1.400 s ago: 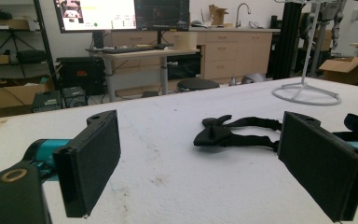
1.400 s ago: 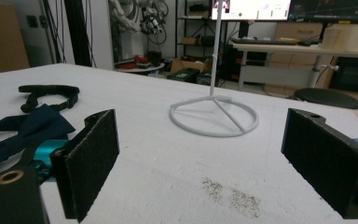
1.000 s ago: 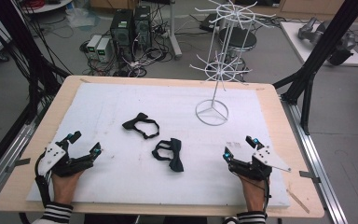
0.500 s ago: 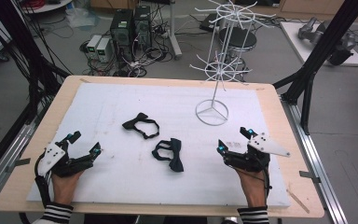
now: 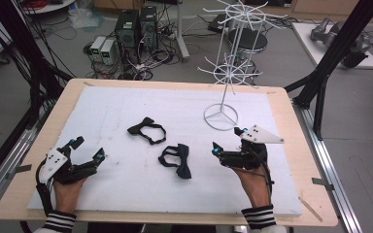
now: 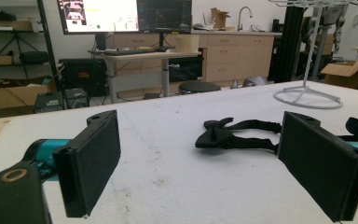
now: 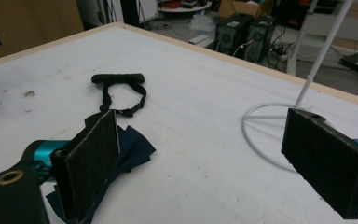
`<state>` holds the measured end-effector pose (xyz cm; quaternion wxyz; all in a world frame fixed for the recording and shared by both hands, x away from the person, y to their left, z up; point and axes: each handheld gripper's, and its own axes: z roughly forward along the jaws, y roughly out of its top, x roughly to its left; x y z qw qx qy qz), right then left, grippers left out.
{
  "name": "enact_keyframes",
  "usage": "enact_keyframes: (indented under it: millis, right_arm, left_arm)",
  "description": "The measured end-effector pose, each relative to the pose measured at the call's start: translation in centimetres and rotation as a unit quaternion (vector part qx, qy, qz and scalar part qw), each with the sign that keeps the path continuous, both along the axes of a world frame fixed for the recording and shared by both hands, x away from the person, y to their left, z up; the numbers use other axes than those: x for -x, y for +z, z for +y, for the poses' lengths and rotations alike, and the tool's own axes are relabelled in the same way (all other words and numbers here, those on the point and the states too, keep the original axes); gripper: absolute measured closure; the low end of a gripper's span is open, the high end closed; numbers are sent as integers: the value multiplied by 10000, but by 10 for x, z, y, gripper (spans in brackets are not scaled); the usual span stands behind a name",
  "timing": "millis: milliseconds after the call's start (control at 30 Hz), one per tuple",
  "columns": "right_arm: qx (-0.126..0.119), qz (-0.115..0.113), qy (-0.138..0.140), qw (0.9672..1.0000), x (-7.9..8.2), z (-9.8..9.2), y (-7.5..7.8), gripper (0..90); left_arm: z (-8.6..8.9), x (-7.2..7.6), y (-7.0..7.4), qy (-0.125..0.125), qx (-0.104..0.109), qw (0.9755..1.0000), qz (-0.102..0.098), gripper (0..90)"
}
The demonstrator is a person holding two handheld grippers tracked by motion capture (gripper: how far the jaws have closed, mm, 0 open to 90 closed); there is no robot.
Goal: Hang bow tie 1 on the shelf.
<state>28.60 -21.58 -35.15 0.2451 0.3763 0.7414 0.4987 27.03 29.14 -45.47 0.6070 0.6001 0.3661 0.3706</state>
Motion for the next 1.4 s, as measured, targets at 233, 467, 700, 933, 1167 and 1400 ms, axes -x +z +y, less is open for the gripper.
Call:
enact_keyframes:
  millis: [233,467,700,933,1167,1400]
  right_arm:
    - [22,348,157,9993,-7,18,2,106]
    - [214,541,196,9981,-14,33,3,106]
    - [253,671,307,9970,-19,43,3,106]
    - [465,786,570,9942,-25,54,1,106]
    - [837,851,835,9893,-30,64,-2,107]
    - [1141,994,966,9838,-35,77,-6,107]
  left_arm:
    - [0,0,0,9,14,10000,5,136]
    - [0,0,0,10,11,10000,0,136]
    - [0,0,0,10,23,10000,4,136]
    - [0,0,0,9,23,10000,3,136]
    - [0,0,0,7,13,10000,9,136]
    - [0,0,0,9,13,10000,12,136]
